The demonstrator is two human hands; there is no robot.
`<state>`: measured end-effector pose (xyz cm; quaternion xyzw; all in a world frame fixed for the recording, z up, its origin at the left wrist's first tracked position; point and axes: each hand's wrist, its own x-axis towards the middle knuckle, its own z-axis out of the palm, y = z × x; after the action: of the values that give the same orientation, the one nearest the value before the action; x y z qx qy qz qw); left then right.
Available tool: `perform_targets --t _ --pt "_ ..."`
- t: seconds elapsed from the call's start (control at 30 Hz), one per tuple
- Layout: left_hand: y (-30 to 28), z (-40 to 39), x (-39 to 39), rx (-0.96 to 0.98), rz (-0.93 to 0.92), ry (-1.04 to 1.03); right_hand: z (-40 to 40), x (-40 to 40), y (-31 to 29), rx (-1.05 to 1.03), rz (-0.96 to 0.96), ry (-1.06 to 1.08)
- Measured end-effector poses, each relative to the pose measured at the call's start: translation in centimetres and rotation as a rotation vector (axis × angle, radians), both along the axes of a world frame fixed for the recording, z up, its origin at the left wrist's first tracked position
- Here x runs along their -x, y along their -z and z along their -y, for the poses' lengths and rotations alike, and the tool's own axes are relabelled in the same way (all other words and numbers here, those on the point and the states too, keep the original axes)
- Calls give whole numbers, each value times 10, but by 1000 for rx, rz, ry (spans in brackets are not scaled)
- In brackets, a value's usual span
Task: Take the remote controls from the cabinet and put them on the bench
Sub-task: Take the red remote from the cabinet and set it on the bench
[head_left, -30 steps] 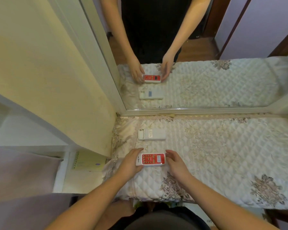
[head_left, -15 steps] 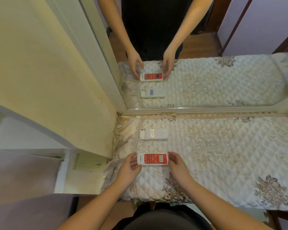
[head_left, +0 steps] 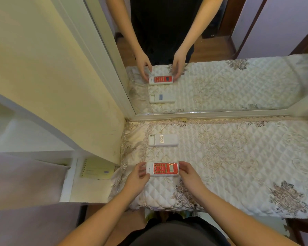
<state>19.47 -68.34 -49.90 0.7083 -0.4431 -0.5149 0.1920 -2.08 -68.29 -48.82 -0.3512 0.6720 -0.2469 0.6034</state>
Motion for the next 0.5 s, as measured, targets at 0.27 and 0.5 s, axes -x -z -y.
perform_targets --t 0.27,0.5 --pt "-17 -18 4 77 81 -37 -5 12 -3 -52 -25 49" --pt "-25 -17 -5 1 173 217 -16 25 -16 -132 23 87"
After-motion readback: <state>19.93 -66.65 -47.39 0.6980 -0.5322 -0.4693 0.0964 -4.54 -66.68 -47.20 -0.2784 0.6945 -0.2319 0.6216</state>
